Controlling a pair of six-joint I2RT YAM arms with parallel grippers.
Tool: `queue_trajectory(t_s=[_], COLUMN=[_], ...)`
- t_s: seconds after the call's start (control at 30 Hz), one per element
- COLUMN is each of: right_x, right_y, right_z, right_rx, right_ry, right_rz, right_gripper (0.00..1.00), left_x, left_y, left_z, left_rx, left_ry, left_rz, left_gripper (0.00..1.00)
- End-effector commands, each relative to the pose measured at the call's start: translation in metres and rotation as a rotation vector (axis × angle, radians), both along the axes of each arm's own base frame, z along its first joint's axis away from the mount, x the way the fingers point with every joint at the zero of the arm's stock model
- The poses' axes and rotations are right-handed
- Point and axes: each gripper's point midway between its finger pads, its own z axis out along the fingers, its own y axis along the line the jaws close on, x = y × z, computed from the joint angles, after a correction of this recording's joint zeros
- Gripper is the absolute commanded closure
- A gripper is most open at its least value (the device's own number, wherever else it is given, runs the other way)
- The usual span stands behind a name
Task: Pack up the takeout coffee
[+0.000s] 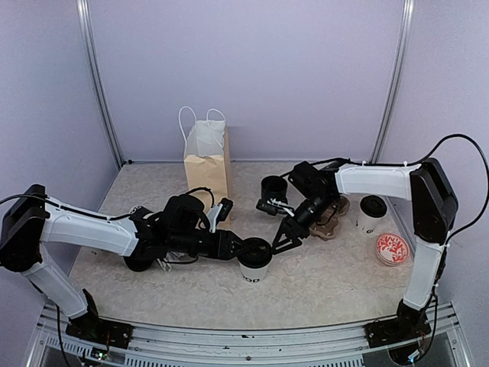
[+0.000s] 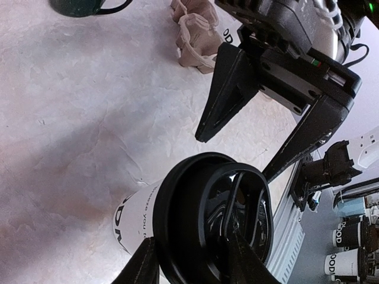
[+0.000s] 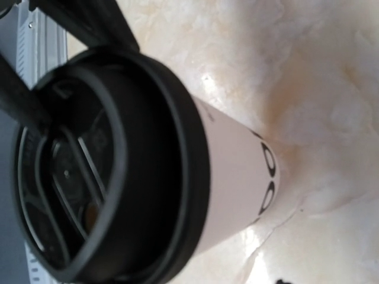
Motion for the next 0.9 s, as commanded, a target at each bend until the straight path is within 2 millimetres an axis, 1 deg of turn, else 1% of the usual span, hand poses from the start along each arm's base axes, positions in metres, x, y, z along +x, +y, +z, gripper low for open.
queue_trajectory(t_s=[0.0, 0.1, 0.2, 0.27, 0.33, 0.4, 0.5, 0.53, 0.67, 0.77, 0.83, 0.87], right_x=[0.012, 0.012, 0.008, 0.006, 0.002, -0.002, -0.005, -0.005, -0.007, -0.007, -0.006, -0.005], right_y=[-0.009, -0.007, -0.003, -0.001, 0.002, 0.004, 0.006, 0.006, 0.007, 0.008, 0.008, 0.009], right_z=[-0.040, -0.041, -0.037, -0.032, -0.022, -0.009, 0.008, 0.013, 0.021, 0.022, 0.021, 0.021], right_rx=[-0.124, -0.128, -0.103, -0.084, -0.049, -0.007, 0.036, 0.045, 0.065, 0.068, 0.064, 0.064], right_ry=[-0.074, -0.081, -0.057, -0.043, -0.043, -0.044, -0.059, -0.065, -0.067, -0.057, -0.055, -0.057], right_rz=[-0.033, -0.035, -0.025, -0.017, 0.005, 0.022, 0.036, 0.037, 0.044, 0.048, 0.045, 0.044], right_gripper=[0.40, 0.40, 0.40, 0.40, 0.40, 0.38, 0.36, 0.36, 0.34, 0.33, 0.33, 0.33], left_x=[-0.027, -0.025, -0.021, -0.018, -0.014, -0.006, 0.001, 0.003, 0.006, 0.007, 0.009, 0.009], left_y=[0.041, 0.042, 0.044, 0.041, 0.033, 0.024, 0.010, 0.006, -0.005, -0.004, 0.002, 0.008], left_z=[-0.090, -0.092, -0.093, -0.088, -0.074, -0.057, -0.024, -0.012, 0.020, 0.034, 0.037, 0.036], left_rx=[0.286, 0.286, 0.259, 0.228, 0.214, 0.202, 0.142, 0.121, 0.067, 0.042, 0.045, 0.053], left_ry=[0.096, 0.097, 0.135, 0.129, 0.091, 0.048, -0.004, -0.024, -0.066, -0.067, -0.051, -0.026], left_rz=[-0.027, -0.020, -0.004, -0.012, -0.031, -0.031, -0.038, -0.039, -0.045, -0.018, 0.020, 0.048], left_gripper=[0.63, 0.63, 0.63, 0.63, 0.62, 0.58, 0.52, 0.50, 0.44, 0.41, 0.40, 0.40])
